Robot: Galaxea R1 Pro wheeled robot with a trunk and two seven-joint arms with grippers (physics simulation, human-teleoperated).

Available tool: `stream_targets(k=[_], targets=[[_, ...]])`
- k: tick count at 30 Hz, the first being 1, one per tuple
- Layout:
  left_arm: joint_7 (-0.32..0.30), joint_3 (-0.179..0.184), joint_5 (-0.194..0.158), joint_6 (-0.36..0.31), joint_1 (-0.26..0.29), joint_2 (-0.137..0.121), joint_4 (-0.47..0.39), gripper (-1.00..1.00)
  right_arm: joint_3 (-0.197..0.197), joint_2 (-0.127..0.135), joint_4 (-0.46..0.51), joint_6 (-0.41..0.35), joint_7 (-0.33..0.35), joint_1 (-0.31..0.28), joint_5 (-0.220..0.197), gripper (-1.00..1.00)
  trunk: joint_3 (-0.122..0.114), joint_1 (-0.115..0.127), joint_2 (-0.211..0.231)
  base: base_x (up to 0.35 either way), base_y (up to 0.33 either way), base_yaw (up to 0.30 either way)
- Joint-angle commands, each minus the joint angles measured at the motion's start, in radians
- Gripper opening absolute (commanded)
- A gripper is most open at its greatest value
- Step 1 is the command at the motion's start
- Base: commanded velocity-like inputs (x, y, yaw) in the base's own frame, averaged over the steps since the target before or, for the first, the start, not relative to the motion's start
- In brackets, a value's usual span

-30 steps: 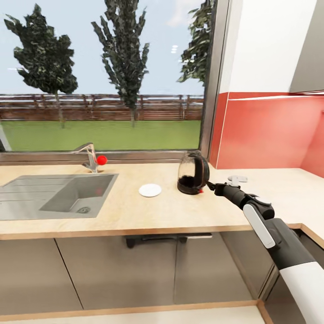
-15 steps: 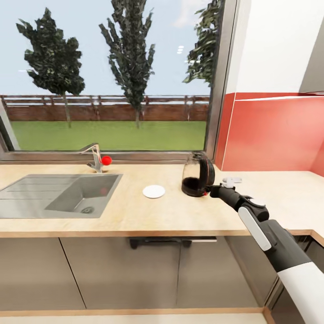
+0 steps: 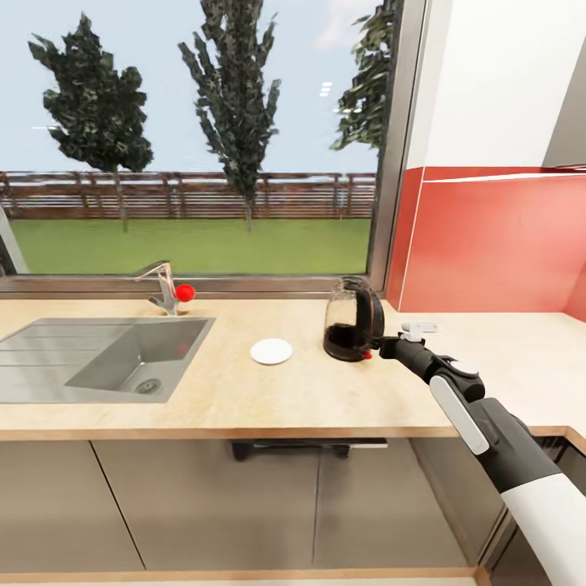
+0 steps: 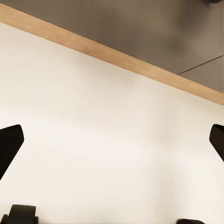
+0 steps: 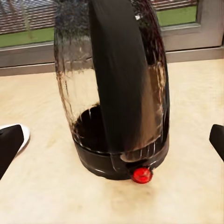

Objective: Set up a coffee station on the kitchen countertop: keep the coffee maker on the countertop, move the bottle of coffee from the kitchen shelf to the counter next to the coffee maker, place a paper coffee filter on top of the coffee maker, put the saucer next to the coffee maker with the coffee cup on the saucer, and place the electric kettle next to the coffee maker.

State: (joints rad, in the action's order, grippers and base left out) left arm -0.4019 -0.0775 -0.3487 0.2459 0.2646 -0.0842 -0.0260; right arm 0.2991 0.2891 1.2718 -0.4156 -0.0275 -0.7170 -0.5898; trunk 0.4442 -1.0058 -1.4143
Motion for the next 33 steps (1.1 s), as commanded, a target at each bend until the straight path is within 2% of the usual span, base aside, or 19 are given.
stream_targets(k=[1, 20, 33], targets=[[-0.006, -0.008, 0.000, 0.001, 0.001, 0.000, 0.001, 1.00, 0.002, 0.001, 0.001, -0.003, -0.003, -0.001, -0.005, 1.00, 0.001, 0.000, -0.001, 0.055, -0.043, 0.000], [-0.006, -0.010, 0.000, 0.001, 0.001, 0.000, 0.001, 1.00, 0.002, 0.001, -0.002, -0.003, -0.002, -0.001, -0.005, 1.00, 0.001, 0.000, -0.001, 0.095, -0.030, 0.000], [-0.006, -0.011, 0.000, 0.001, 0.001, 0.000, 0.000, 1.00, 0.006, 0.001, -0.002, -0.003, -0.002, -0.001, -0.005, 1.00, 0.001, 0.000, -0.001, 0.030, 0.006, 0.000]])
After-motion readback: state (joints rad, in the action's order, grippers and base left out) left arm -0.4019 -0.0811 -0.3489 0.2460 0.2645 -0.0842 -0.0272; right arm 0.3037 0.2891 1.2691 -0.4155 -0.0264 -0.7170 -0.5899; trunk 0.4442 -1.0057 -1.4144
